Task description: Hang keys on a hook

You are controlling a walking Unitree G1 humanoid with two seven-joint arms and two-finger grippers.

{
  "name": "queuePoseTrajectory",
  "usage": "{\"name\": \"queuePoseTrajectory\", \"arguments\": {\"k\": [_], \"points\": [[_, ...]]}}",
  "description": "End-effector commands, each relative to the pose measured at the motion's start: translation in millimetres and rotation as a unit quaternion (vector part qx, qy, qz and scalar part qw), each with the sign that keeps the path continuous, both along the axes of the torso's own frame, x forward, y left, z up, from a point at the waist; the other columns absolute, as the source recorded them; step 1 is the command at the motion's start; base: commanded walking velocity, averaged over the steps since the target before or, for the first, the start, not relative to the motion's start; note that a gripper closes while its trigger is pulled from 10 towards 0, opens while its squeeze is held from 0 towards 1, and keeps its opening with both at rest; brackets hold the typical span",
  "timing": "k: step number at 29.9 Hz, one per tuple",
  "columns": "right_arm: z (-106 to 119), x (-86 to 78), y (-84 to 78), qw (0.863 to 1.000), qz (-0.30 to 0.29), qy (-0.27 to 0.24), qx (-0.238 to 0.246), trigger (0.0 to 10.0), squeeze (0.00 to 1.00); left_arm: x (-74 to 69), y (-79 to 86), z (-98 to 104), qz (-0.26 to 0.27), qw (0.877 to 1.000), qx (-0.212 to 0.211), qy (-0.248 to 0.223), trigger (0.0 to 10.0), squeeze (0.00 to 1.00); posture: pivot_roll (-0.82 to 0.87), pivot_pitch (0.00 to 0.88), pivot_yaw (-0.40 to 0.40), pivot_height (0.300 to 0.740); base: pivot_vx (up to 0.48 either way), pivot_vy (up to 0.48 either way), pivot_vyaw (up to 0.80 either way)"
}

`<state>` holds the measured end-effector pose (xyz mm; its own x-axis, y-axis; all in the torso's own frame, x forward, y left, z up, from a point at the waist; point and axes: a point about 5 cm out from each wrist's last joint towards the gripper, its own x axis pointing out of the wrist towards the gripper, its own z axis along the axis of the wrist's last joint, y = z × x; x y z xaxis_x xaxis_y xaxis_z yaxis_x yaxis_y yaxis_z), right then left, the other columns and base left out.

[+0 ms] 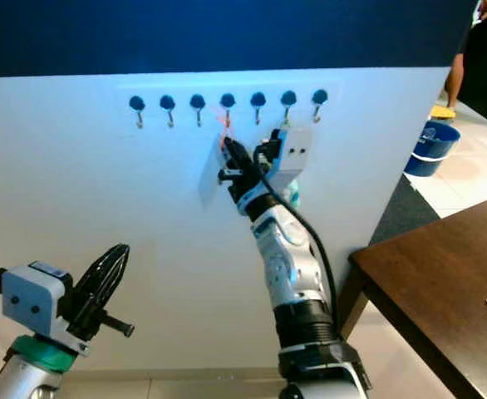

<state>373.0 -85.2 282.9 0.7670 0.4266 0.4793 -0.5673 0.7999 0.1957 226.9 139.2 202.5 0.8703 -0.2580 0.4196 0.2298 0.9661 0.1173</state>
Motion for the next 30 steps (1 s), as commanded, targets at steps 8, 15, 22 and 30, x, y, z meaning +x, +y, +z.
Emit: {"name": "queuePoseTrajectory", "arguments": {"k": [8,15,22,30], "points": [[-23.7,-3.0,10.2,0.999,0.015,0.040,-0.013,10.0,0.00,-1.3,0.2,-3.9,-0.003,1.000,0.007,0.007,10.0,0.00,-0.06,0.065,0.129,0.740,0.000,0.000,0.00],[-23.0,-2.8,9.4,0.999,0.011,0.040,-0.012,10.0,0.00,-3.9,-6.8,-2.5,-0.029,1.000,0.007,0.006,10.0,0.00,-0.06,0.071,0.128,0.740,0.000,0.000,0.00],[-22.8,-2.4,8.1,0.999,0.006,0.042,-0.012,10.0,1.00,-3.6,-6.3,-3.0,-0.026,1.000,0.009,0.007,10.0,0.00,-0.06,0.075,0.127,0.740,0.000,0.000,0.00],[-18.5,-7.3,3.9,1.000,-0.002,0.017,0.008,10.0,0.00,-3.4,-4.7,-3.1,-0.021,1.000,0.012,0.007,10.0,0.00,-0.06,0.078,0.126,0.740,0.000,0.000,0.00]]}}
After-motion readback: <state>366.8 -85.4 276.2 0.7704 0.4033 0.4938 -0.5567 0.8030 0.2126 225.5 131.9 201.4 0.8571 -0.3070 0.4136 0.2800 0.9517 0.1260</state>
